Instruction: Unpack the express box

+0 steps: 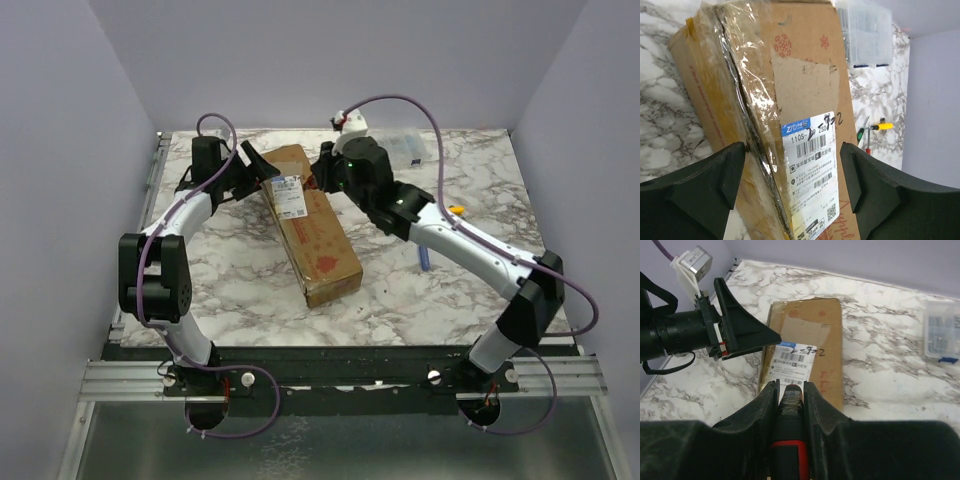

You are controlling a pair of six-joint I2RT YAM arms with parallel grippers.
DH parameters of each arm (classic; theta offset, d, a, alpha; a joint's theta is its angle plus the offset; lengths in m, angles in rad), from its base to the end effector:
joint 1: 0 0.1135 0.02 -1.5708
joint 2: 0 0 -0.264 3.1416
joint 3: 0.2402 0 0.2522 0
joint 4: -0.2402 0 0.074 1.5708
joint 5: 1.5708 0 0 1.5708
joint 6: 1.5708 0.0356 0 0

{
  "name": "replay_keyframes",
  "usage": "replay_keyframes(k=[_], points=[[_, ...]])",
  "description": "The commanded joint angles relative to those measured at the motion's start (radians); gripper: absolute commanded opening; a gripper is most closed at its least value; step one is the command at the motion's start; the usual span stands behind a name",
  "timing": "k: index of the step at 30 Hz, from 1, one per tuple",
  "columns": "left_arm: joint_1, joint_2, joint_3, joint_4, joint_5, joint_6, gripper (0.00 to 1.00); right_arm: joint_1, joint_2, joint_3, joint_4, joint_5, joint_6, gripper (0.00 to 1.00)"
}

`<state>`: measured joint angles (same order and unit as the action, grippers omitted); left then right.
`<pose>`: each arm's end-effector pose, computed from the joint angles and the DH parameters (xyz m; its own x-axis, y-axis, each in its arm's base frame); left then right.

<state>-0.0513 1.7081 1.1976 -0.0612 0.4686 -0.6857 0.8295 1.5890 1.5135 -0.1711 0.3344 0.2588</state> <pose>0.3868 -0.0360 0.2504 -0.6874 -0.5304 -0.4962 -0.0132 0.6921 -0.7217 0.2638 0.2709 0.3925 -0.2826 0.0493 -0.9580 -0.4236 0.8896 0.1707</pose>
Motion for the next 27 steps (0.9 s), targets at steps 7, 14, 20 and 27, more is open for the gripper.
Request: replay_keyframes(k=[7,14,20,27], points=[[0.011,0.073,0.001,0.024,-0.007,0.044,0.73,0.098,0.203,0.102,0.21,0.05,-0.082,0.0],[0.019,0.083,-0.004,0.009,-0.036,0.054,0.72,0.102,0.292,0.146,0.256,0.065,-0.073,0.0],[0.021,0.1,-0.006,0.004,-0.029,0.049,0.72,0.105,0.343,0.175,0.272,0.077,-0.075,0.0],[0.021,0.091,-0.013,0.004,-0.035,0.043,0.72,0.112,0.369,0.198,0.272,0.075,-0.078,0.0]])
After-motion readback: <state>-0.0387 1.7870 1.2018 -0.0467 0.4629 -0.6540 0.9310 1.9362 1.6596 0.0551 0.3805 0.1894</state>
